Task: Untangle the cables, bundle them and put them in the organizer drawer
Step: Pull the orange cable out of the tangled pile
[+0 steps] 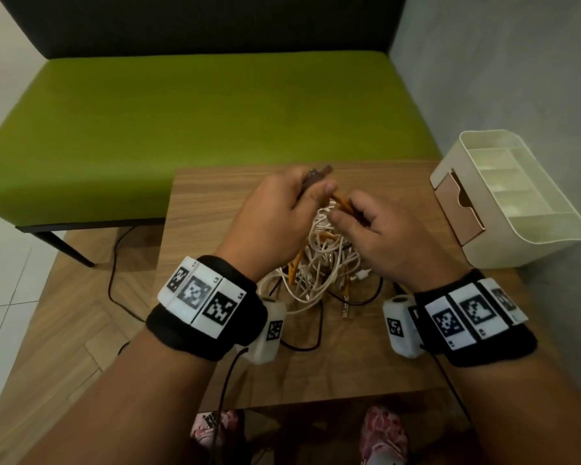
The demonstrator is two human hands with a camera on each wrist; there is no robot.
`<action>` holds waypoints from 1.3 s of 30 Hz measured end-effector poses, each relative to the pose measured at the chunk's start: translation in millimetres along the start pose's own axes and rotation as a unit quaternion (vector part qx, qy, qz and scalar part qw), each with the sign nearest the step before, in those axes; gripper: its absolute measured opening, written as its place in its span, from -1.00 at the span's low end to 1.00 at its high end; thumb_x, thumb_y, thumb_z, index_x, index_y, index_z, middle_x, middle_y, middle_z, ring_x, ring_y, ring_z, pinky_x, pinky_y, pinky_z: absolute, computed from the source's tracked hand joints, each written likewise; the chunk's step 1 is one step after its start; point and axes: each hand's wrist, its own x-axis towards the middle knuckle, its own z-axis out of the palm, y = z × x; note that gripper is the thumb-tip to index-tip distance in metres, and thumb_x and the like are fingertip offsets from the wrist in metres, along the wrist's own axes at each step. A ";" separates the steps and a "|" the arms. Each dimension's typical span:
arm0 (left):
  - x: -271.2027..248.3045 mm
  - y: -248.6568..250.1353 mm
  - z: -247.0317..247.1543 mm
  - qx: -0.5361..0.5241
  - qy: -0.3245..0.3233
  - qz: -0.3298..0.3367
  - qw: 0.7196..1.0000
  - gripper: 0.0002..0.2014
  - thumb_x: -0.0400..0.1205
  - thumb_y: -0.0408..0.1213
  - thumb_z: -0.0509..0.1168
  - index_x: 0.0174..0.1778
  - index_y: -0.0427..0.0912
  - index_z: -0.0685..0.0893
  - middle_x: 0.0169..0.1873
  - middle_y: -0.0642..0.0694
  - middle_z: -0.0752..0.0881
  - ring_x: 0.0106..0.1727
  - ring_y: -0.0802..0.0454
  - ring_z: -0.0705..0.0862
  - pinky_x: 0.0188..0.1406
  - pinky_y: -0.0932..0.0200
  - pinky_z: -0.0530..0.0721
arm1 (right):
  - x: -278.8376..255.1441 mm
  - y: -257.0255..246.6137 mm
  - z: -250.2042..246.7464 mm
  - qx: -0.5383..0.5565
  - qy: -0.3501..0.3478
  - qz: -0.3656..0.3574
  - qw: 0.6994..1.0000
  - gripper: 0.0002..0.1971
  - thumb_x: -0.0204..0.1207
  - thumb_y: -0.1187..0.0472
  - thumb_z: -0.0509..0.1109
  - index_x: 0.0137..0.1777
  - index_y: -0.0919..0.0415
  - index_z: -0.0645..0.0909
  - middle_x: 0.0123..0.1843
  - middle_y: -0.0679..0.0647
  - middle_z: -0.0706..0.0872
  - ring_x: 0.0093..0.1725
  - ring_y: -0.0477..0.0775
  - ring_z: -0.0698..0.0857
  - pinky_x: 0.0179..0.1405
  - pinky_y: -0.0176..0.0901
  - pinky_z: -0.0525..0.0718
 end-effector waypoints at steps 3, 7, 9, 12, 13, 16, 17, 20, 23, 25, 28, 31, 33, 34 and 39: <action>4.0 5.2 -21.4 -0.226 0.097 -0.035 0.969 -0.70 0.69 -0.08 0.22 -0.36 0.14 0.69 -0.49 0.14 0.58 -0.57 0.22 0.43 -0.57 0.16 0.39 | 1.6 18.0 -0.9 -0.079 -0.037 0.054 0.995 -0.76 0.69 -0.09 0.25 -0.10 0.02 0.58 -0.34 0.01 0.63 -0.36 0.01 0.58 -0.40 -0.06 0.47; 2.7 -15.2 -49.3 -0.256 0.161 -0.064 0.951 -0.68 0.73 -0.01 0.19 -0.34 0.11 0.66 -0.55 0.10 0.46 -0.59 0.12 0.33 -0.57 0.15 0.32 | 1.3 34.1 -11.7 -0.046 -0.011 0.113 0.993 -0.81 0.68 -0.05 0.29 -0.10 0.00 0.58 -0.29 -0.04 0.67 -0.28 -0.01 0.63 -0.24 0.02 0.58; -0.4 -28.0 -42.4 -0.129 0.143 -0.120 0.974 -0.70 0.75 -0.03 0.19 -0.29 0.04 0.62 -0.62 0.13 0.47 -0.60 0.09 0.38 -0.52 0.07 0.36 | 2.0 28.8 -14.0 0.013 0.021 0.114 0.993 -0.88 0.64 0.02 0.37 -0.08 0.01 0.62 -0.25 -0.03 0.72 -0.24 -0.04 0.68 -0.19 -0.04 0.63; 1.5 -37.2 -32.3 -0.035 0.107 -0.174 0.978 -0.72 0.76 -0.12 0.21 -0.26 -0.03 0.66 -0.48 0.08 0.60 -0.60 0.20 0.49 -0.50 0.15 0.39 | 2.1 13.9 -16.9 0.111 0.075 0.081 0.988 -0.92 0.65 0.10 0.39 -0.09 -0.01 0.65 -0.24 -0.09 0.79 -0.20 -0.09 0.75 -0.07 -0.07 0.68; 1.9 -38.5 -31.3 0.007 0.095 -0.178 0.979 -0.72 0.76 -0.15 0.23 -0.23 -0.08 0.70 -0.45 0.04 0.63 -0.57 0.29 0.53 -0.51 0.19 0.41 | 2.7 11.0 -17.7 0.136 0.089 0.068 0.984 -0.90 0.67 0.12 0.37 -0.10 0.00 0.65 -0.30 -0.12 0.77 -0.24 -0.09 0.73 -0.09 -0.08 0.68; -2.5 -39.6 -28.1 0.131 0.095 -0.154 0.975 -0.75 0.74 -0.22 0.27 -0.06 -0.31 0.77 -0.47 0.00 0.64 -0.47 0.50 0.56 -0.55 0.48 0.36 | 3.8 7.3 -17.0 0.181 0.098 0.061 0.977 -0.82 0.68 0.02 0.35 -0.04 0.09 0.69 -0.45 -0.11 0.58 -0.40 -0.04 0.54 -0.32 -0.06 0.54; -4.3 -35.9 -26.5 0.133 0.112 -0.133 0.976 -0.76 0.74 -0.23 0.27 0.07 -0.32 0.77 -0.30 -0.06 0.76 -0.34 0.54 0.60 -0.46 0.52 0.41 | 3.9 8.1 -14.8 0.167 0.091 0.065 0.980 -0.80 0.67 -0.02 0.35 -0.02 0.07 0.70 -0.45 -0.13 0.54 -0.41 -0.05 0.49 -0.36 -0.06 0.47; -4.0 -16.5 -18.8 0.037 0.141 -0.038 0.989 -0.66 0.74 -0.28 0.27 0.44 -0.19 0.63 0.38 0.03 0.64 0.28 0.27 0.63 0.11 0.50 0.58 | 2.3 7.1 -8.0 0.082 0.047 0.068 0.993 -0.85 0.68 0.03 0.35 -0.01 0.00 0.74 -0.35 -0.02 0.65 -0.39 -0.05 0.55 -0.38 -0.02 0.48; -0.7 -11.7 -0.7 -0.036 0.061 -0.005 0.997 -0.66 0.73 -0.21 0.24 0.44 -0.08 0.62 0.31 0.06 0.69 0.24 0.34 0.64 0.19 0.38 0.61 | 1.7 2.2 -4.6 0.074 0.032 0.046 0.996 -0.88 0.66 0.07 0.38 -0.02 0.00 0.74 -0.27 0.08 0.71 -0.32 -0.03 0.61 -0.29 0.03 0.55; 0.0 -17.1 9.7 -0.024 0.002 -0.031 0.999 -0.71 0.72 -0.15 0.24 0.33 -0.06 0.69 0.05 0.03 0.77 0.02 0.24 0.70 0.02 0.14 0.66 | 1.5 -1.2 -4.9 0.079 0.039 0.029 0.996 -0.88 0.66 0.09 0.38 -0.05 0.03 0.74 -0.32 0.03 0.67 -0.34 -0.02 0.58 -0.32 0.02 0.52; 1.2 -24.2 13.5 0.043 -0.018 -0.034 0.998 -0.82 0.73 -0.10 0.24 -0.07 -0.07 0.68 -0.31 0.02 0.64 -0.28 0.08 0.58 -0.32 0.05 0.43 | -0.1 -3.3 -6.2 0.094 0.044 0.035 0.994 -0.88 0.66 0.08 0.38 -0.05 0.02 0.73 -0.32 0.05 0.66 -0.33 0.05 0.57 -0.33 0.05 0.53; 1.2 -12.9 2.1 -0.022 0.046 -0.013 0.999 -0.81 0.72 -0.07 0.20 -0.21 0.07 0.57 -0.38 0.10 0.60 -0.38 0.17 0.53 -0.38 0.08 0.49 | 0.0 2.8 -5.0 0.120 0.010 0.060 0.991 -0.86 0.66 -0.01 0.35 -0.05 -0.01 0.69 -0.22 0.14 0.70 -0.26 0.13 0.64 -0.22 0.17 0.64; 4.4 -3.9 -15.2 -0.170 0.125 -0.031 0.977 -0.78 0.76 -0.12 0.17 -0.22 0.06 0.54 -0.42 0.14 0.52 -0.48 0.23 0.43 -0.48 0.20 0.42 | 0.8 8.4 -1.8 0.091 -0.038 0.079 0.992 -0.81 0.67 -0.08 0.31 -0.04 -0.01 0.64 -0.20 0.18 0.71 -0.20 0.25 0.68 -0.15 0.26 0.66; 6.0 -4.1 -23.7 -0.235 0.145 -0.060 0.959 -0.76 0.78 -0.13 0.15 -0.22 0.01 0.53 -0.46 0.12 0.47 -0.53 0.21 0.36 -0.53 0.16 0.33 | 0.8 11.1 0.0 0.061 -0.053 0.084 0.993 -0.79 0.68 -0.09 0.29 -0.04 0.00 0.63 -0.19 0.18 0.72 -0.18 0.25 0.68 -0.13 0.26 0.66; 3.4 -35.3 -32.8 -0.009 0.038 -0.198 0.979 -0.73 0.75 -0.11 0.22 -0.23 -0.02 0.69 -0.44 0.09 0.64 -0.45 0.09 0.51 -0.48 0.15 0.40 | 2.6 18.0 -4.3 0.056 0.029 0.089 0.994 -0.79 0.71 -0.01 0.28 -0.04 0.05 0.67 -0.22 0.05 0.74 -0.29 0.01 0.65 -0.24 0.01 0.59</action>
